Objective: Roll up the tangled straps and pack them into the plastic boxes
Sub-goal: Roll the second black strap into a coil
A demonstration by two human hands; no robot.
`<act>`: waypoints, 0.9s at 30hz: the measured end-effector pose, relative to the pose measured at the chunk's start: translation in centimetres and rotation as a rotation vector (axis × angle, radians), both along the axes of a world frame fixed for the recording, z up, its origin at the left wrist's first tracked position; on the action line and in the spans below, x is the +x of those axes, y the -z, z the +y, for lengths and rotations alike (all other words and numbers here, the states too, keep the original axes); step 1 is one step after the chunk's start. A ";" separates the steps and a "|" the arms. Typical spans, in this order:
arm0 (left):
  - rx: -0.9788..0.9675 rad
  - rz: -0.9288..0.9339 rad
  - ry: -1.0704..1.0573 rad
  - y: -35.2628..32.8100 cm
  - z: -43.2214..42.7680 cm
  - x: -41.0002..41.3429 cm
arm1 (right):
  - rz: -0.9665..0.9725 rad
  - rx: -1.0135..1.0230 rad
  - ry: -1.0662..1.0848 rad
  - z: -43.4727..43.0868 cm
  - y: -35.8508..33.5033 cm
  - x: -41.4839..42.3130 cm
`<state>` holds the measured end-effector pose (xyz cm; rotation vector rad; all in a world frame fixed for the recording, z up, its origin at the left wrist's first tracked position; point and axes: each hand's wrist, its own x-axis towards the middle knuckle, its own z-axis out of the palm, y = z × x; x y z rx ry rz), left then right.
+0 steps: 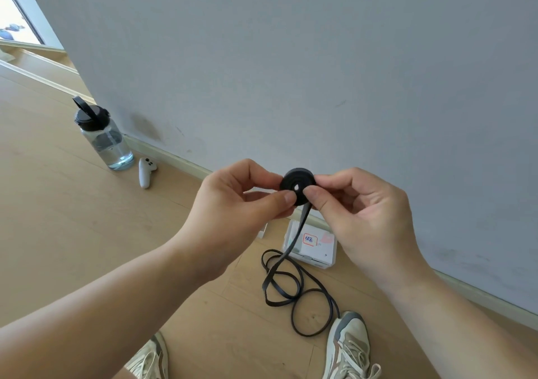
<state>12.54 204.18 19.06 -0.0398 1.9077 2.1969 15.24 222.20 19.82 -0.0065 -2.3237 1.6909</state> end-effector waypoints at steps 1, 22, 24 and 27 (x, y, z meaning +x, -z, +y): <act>-0.026 -0.001 0.002 0.0 0.0 0.0 | -0.003 0.011 0.000 0.0 0.1 0.0; -0.081 -0.016 0.015 -0.1 0.0 -0.1 | -0.050 -0.079 0.042 -0.3 -0.2 -0.4; -0.405 0.159 0.062 0.2 -0.1 -0.3 | -0.046 0.064 -0.008 -0.1 -0.1 -0.4; -0.485 0.289 0.134 0.3 -0.2 0.0 | 0.005 0.246 -0.093 0.0 -0.1 -0.3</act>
